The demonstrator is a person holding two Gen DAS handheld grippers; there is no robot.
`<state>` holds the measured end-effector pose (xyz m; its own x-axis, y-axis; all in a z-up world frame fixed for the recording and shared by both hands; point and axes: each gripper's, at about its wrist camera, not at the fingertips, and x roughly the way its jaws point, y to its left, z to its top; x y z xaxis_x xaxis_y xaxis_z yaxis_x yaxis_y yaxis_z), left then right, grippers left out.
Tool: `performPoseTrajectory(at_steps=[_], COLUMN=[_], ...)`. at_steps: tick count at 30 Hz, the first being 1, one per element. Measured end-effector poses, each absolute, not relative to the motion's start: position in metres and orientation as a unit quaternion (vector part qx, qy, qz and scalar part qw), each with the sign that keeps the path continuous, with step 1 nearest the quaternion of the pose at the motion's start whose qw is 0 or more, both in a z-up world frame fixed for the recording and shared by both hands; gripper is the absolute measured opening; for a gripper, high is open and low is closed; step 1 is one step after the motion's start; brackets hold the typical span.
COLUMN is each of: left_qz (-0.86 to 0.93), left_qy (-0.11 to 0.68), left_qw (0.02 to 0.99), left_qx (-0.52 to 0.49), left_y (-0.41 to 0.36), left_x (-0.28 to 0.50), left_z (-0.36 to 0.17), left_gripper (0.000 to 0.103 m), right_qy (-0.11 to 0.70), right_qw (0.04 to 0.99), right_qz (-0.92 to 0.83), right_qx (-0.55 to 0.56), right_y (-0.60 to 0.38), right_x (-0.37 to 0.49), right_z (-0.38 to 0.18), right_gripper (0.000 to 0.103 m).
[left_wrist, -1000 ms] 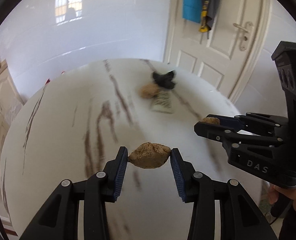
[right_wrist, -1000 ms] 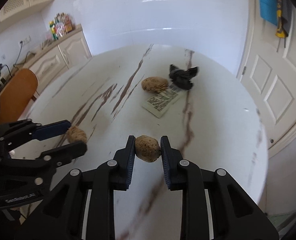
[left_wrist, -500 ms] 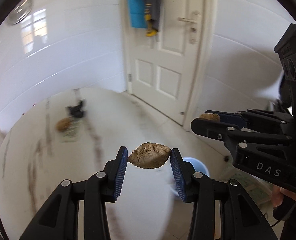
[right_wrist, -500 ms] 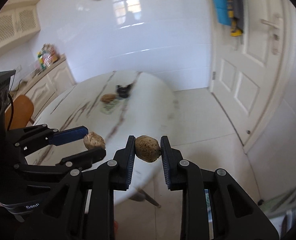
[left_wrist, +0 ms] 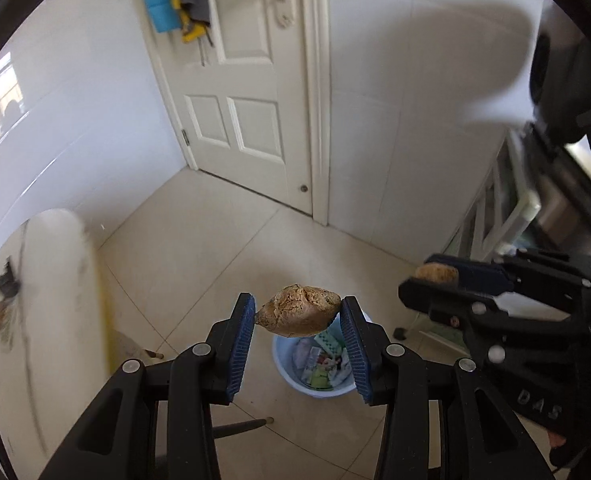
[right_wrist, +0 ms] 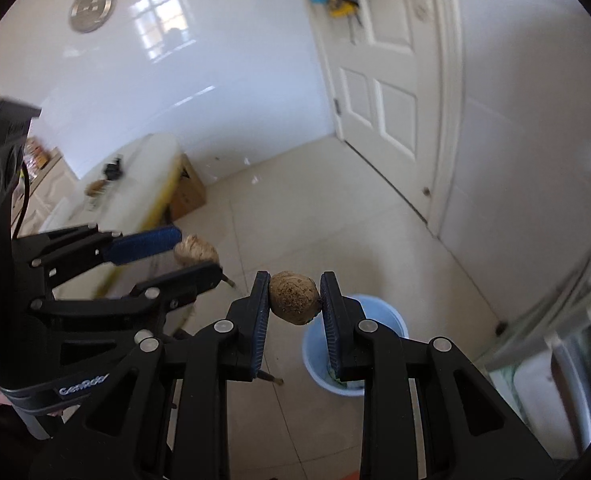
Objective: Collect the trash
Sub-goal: 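Carry both paper balls to the blue bucket and open both grippers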
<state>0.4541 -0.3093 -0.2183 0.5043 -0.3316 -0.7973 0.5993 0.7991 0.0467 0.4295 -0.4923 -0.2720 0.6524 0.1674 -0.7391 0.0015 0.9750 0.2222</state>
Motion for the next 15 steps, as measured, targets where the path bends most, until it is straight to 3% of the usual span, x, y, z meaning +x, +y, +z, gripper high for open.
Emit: performPoseTrajectory(at_steps=[9, 11, 15], left_qz=[-0.255, -0.249, -0.239], left_qy=[0.452, 0.456, 0.447], left_qw=[0.838, 0.840, 0.849], left_qx=[0.168, 0.159, 0.148], left_y=[-0.366, -0.369, -0.368], left_x=[0.536, 0.546, 0.550], left_z=[-0.265, -0.269, -0.270], left_gripper=[0.043, 0.068, 0.071], right_qy=[0.455, 0.461, 0.468], right_qw=[0.879, 0.875, 0.870], right_qz=[0.043, 0.044, 0.045], right_qx=[0.139, 0.144, 0.150], right_y=[-0.529, -0.532, -0.533], right_x=[0.464, 0.470, 0.477], right_z=[-0.334, -0.344, -0.355], right_gripper=[0.024, 0.024, 0.024])
